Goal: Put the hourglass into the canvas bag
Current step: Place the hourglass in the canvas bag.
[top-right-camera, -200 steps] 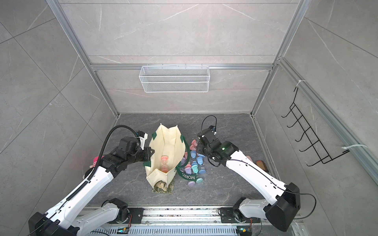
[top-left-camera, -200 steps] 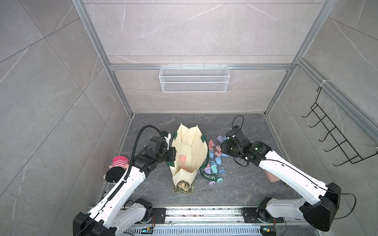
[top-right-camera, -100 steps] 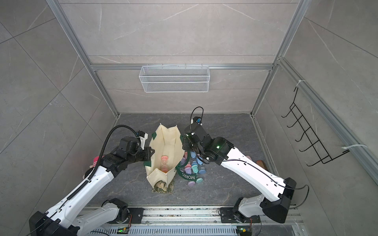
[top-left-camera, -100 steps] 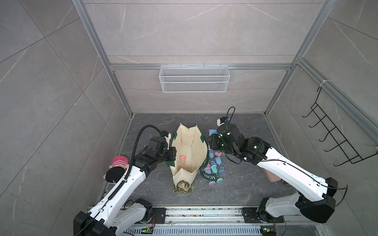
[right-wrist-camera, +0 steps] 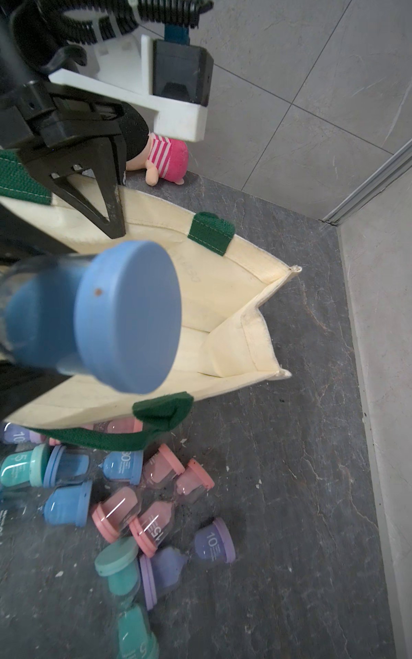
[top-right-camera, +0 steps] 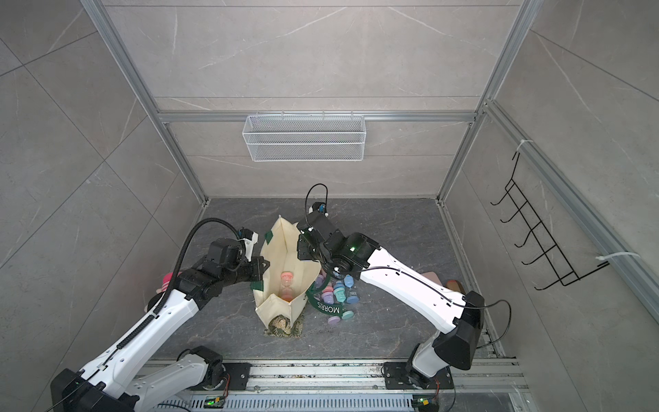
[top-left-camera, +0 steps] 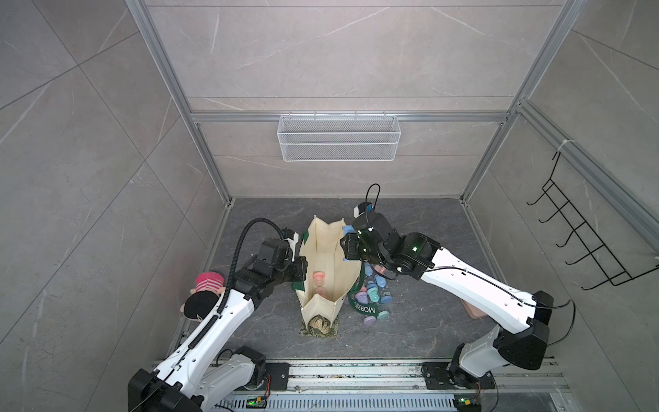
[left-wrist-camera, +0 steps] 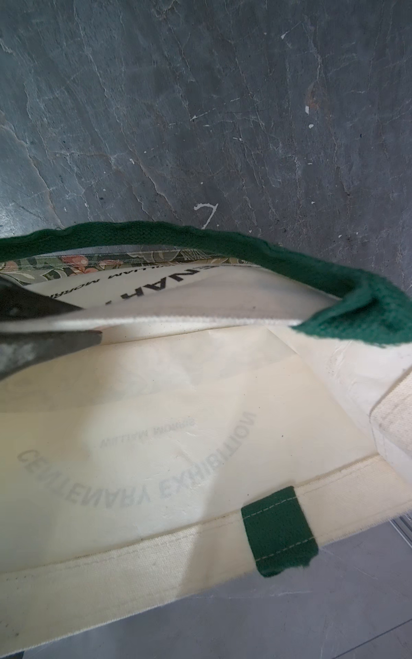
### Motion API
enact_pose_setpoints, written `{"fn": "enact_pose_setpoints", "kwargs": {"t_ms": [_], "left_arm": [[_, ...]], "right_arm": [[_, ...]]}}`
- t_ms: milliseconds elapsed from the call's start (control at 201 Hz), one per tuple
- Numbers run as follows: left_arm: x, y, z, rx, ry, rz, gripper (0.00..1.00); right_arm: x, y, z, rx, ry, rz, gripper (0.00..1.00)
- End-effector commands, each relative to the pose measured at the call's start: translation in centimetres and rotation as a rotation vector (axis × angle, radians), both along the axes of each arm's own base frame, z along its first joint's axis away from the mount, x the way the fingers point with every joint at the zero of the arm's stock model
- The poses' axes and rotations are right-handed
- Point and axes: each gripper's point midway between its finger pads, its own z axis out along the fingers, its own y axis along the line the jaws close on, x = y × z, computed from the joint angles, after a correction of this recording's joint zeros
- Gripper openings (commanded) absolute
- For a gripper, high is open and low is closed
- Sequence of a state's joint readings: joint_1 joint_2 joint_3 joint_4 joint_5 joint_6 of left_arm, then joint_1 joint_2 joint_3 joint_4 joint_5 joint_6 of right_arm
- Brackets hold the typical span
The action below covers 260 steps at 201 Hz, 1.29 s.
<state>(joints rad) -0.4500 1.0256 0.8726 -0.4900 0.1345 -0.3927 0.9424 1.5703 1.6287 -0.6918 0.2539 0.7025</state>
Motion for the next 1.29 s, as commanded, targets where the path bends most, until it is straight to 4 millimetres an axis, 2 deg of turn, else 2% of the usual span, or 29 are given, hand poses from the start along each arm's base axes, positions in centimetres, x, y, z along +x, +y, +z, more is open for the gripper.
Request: {"fn": "enact_pose_setpoints", "kwargs": {"t_ms": [0, 323, 776, 1010, 1289], "left_arm": [[0.4, -0.5, 1.7, -0.017, -0.059, -0.025, 0.0], [0.2, -0.7, 2.3, -0.034, -0.072, -0.035, 0.0], [0.2, -0.8, 1.9, -0.034, -0.059, -0.035, 0.0], [0.1, -0.8, 1.9, -0.038, -0.058, -0.038, 0.0], [0.2, -0.9, 1.9, -0.041, -0.054, -0.041, 0.0]], "right_arm": [[0.3, 2.0, 0.9, 0.04, -0.015, 0.031, 0.0], [0.2, 3.8, -1.9, -0.004, 0.029, 0.041, 0.0], [1.6, 6.7, -11.8, -0.138, 0.175, 0.023, 0.0], [2.2, 7.4, -15.1, -0.202, 0.229, 0.008, 0.0], [1.9, 7.8, -18.8, -0.237, 0.301, -0.004, 0.0]]}}
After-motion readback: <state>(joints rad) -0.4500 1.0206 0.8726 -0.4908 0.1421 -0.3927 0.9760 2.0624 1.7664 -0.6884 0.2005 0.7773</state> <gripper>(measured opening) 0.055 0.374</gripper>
